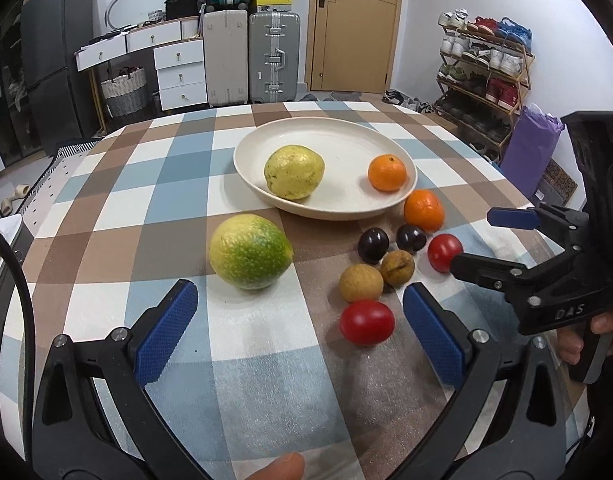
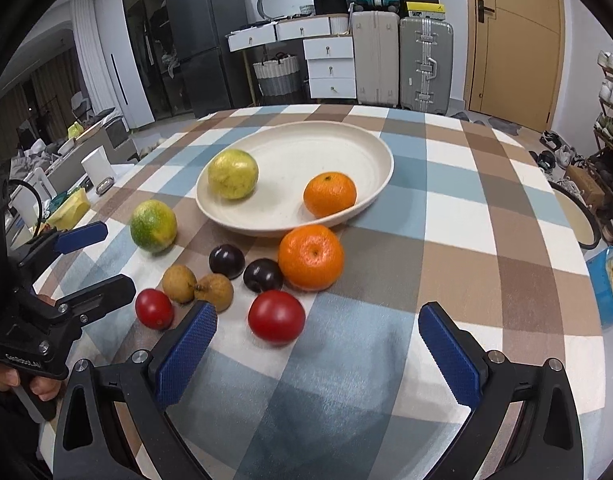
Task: Organize fruits
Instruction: 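Withdraw both tools from the plate toward the red tomatoes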
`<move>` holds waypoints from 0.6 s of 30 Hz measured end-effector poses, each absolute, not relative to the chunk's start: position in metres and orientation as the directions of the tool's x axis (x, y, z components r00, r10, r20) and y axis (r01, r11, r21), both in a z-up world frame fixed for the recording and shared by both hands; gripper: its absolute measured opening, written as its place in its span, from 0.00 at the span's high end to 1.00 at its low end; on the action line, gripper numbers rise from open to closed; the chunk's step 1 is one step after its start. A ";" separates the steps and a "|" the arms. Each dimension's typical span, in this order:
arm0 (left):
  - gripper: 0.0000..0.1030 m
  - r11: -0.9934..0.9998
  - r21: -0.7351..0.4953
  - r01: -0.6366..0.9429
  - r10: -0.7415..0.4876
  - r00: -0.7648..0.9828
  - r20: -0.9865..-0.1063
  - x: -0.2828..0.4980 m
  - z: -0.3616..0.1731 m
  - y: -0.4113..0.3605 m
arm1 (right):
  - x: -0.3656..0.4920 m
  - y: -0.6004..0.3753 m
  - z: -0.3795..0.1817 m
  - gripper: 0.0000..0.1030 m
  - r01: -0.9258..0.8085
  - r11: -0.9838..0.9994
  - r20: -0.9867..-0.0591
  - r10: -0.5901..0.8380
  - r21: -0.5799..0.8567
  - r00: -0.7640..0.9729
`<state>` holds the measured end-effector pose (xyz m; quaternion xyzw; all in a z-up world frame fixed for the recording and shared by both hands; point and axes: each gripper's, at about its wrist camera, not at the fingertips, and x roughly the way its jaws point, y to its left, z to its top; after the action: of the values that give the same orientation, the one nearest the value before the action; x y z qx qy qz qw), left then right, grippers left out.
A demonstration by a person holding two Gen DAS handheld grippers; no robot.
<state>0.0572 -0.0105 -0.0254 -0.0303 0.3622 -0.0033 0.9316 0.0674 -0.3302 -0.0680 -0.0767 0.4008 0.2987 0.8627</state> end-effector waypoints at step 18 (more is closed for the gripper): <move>0.00 0.999 -0.043 0.006 -0.036 0.675 -0.737 0.063 -0.039 -0.019 | 0.064 -0.316 -0.079 0.04 -0.604 0.793 -0.771 0.435 0.083 0.464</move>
<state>0.0625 -0.0193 -0.0389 -0.0185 0.4031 -0.0115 0.9149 0.0642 -0.3164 -0.0785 -0.1012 0.4176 0.3058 0.8496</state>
